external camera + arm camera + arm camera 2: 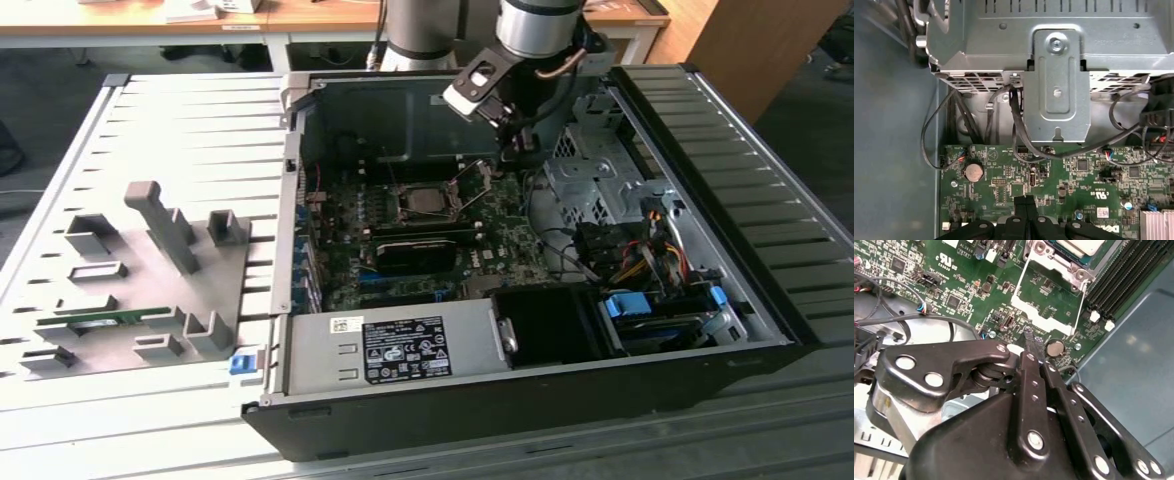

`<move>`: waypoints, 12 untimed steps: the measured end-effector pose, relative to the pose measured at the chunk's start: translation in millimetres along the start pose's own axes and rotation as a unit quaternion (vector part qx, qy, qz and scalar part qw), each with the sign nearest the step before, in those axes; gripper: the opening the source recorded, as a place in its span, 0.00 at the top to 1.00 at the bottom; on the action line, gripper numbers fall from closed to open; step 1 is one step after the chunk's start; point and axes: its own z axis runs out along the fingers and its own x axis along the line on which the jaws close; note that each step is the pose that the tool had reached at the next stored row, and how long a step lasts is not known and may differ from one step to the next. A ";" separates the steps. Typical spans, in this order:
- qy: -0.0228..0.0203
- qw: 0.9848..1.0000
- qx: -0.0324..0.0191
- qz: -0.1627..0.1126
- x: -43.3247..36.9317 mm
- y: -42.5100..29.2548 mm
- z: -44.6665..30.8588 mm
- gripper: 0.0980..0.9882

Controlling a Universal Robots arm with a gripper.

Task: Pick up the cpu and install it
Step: 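Close the cpu cover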

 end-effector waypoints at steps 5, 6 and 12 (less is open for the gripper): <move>0.000 1.000 0.001 -0.009 0.3 0.5 5.7 0.99; 0.000 1.000 0.001 -0.009 0.4 0.5 7.2 0.99; 0.000 1.000 0.002 -0.009 0.4 0.2 17.8 0.99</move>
